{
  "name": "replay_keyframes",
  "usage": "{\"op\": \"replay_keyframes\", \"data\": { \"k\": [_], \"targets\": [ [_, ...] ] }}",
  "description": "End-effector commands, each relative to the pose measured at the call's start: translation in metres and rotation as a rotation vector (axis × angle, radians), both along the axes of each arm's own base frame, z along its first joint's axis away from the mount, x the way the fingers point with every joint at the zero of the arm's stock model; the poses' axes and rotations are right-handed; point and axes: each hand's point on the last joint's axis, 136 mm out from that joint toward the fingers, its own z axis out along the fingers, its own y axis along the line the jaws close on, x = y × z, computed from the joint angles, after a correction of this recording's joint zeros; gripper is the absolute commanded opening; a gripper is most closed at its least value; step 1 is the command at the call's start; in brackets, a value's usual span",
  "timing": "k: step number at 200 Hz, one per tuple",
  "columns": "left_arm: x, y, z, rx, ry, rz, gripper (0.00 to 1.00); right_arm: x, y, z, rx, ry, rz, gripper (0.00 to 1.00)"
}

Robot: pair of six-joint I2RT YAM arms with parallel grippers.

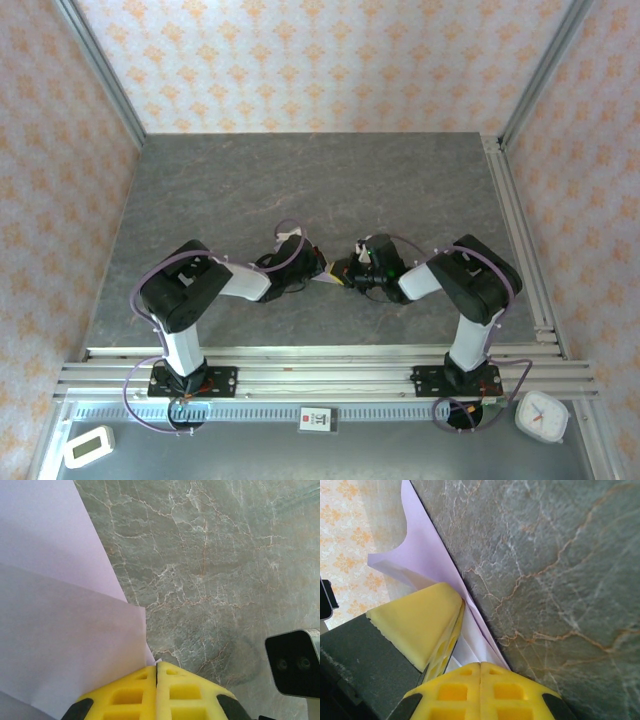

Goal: Fold a paper plane with a square sheet of paper (pick it up from the middle)
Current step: Fourth fold the wing at the center of the table.

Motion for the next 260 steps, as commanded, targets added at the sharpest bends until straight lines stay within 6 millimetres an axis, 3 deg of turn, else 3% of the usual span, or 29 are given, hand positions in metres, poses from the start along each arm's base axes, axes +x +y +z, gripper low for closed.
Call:
{"op": "replay_keyframes", "data": {
  "k": [1, 70, 171, 206, 232, 245, 260],
  "targets": [
    [0.004, 0.047, -0.030, 0.145, 0.064, 0.109, 0.00, -0.061, -0.062, -0.099, -0.348, 0.321, -0.052, 0.00],
    [0.019, 0.072, -0.030, 0.170, 0.044, 0.128, 0.00, -0.069, -0.069, -0.109, -0.372, 0.349, -0.057, 0.00],
    [0.037, 0.130, -0.042, 0.224, 0.062, 0.240, 0.00, -0.074, -0.073, -0.117, -0.387, 0.368, -0.063, 0.00],
    [0.045, 0.162, -0.048, 0.237, 0.079, 0.326, 0.00, -0.076, -0.074, -0.120, -0.381, 0.374, -0.067, 0.00],
    [0.050, 0.202, -0.051, 0.235, 0.096, 0.437, 0.00, -0.075, -0.073, -0.118, -0.372, 0.369, -0.071, 0.00],
    [0.053, 0.219, -0.046, 0.209, 0.095, 0.478, 0.00, -0.073, -0.071, -0.117, -0.360, 0.364, -0.072, 0.00],
    [0.056, 0.222, -0.028, 0.184, 0.063, 0.477, 0.00, -0.071, -0.069, -0.115, -0.351, 0.355, -0.075, 0.00]
  ]
}}
